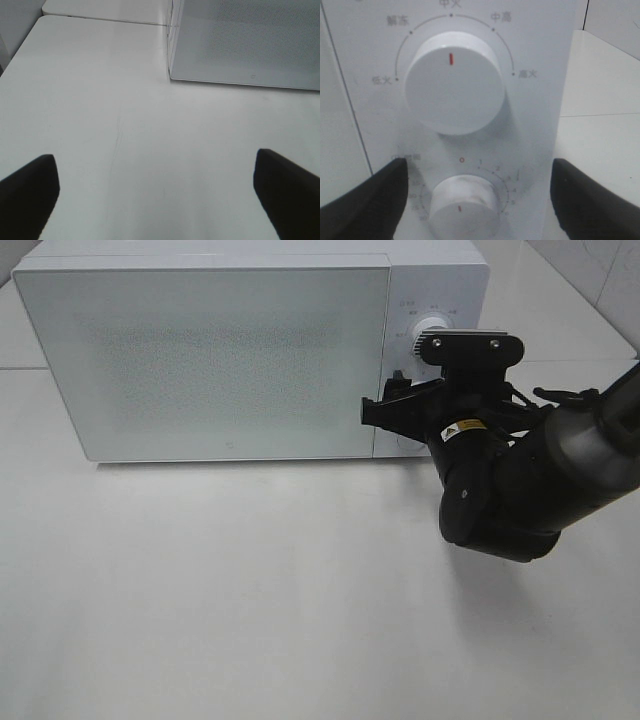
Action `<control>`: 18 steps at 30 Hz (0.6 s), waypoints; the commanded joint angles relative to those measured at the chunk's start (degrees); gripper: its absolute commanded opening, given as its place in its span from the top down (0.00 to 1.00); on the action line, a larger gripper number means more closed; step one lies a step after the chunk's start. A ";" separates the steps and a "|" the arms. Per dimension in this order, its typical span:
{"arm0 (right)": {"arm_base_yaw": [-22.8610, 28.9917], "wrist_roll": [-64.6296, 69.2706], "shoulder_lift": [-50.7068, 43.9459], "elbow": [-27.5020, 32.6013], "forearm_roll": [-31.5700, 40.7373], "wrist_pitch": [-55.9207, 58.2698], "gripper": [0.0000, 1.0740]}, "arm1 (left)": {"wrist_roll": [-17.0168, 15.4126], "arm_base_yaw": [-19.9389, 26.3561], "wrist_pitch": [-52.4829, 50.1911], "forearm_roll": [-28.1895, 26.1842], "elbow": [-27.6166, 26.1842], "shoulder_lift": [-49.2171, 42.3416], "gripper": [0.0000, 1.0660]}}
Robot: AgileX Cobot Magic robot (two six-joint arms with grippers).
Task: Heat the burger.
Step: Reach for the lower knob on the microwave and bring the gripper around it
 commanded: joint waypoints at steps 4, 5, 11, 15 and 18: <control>-0.17 0.97 2.46 -1.78 -1.03 0.46 0.30 | -0.23 0.23 -0.29 -0.17 0.06 -1.32 0.08; -0.17 1.55 2.52 -1.78 -1.03 0.86 0.30 | -0.23 0.23 -0.29 -0.17 0.06 -1.32 0.08; -0.17 1.78 2.52 -1.83 -1.03 0.57 0.30 | -0.23 0.23 -0.29 -0.17 0.06 -1.32 0.08; -0.17 1.78 2.52 -1.83 -1.03 0.63 0.30 | -0.23 0.23 -0.29 -0.17 0.06 -1.32 0.08; -0.17 1.78 2.52 -1.83 -1.03 0.63 0.30 | -0.23 0.23 -0.29 -0.17 0.06 -1.32 0.08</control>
